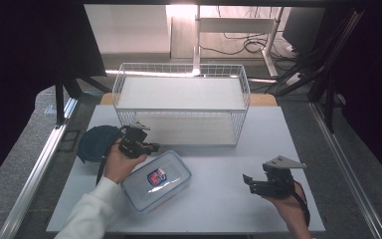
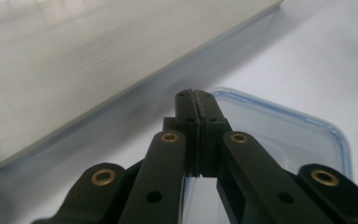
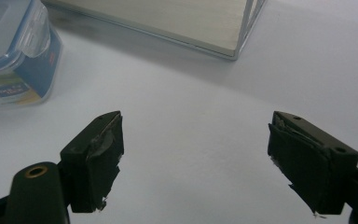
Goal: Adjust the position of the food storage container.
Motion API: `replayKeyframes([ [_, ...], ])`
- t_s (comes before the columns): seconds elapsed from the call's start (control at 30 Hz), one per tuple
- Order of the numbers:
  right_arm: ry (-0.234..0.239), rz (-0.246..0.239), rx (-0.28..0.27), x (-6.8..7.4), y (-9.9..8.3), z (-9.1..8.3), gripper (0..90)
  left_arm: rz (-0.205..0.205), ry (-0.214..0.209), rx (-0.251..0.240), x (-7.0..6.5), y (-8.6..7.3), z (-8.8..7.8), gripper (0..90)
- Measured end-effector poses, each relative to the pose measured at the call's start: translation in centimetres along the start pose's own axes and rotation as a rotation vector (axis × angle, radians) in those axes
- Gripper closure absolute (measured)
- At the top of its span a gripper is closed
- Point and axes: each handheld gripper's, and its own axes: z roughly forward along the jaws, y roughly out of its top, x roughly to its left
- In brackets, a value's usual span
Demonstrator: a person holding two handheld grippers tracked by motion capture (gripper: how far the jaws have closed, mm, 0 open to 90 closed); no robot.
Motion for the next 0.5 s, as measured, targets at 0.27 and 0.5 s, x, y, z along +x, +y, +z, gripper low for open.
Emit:
replayKeyframes([
  [0.27, -0.01, -0.01, 0.01, 0.0, -0.1, 0.2, 17.9, -0.004, 0.023, 0.045, 0.6, 0.1, 1.7, 90.0],
  [0.5, -0.016, -0.002, 0.017, -0.1, -0.2, 0.3, 17.8, 0.015, 0.007, 0.094, 0.9, 0.1, 2.7, 90.0],
])
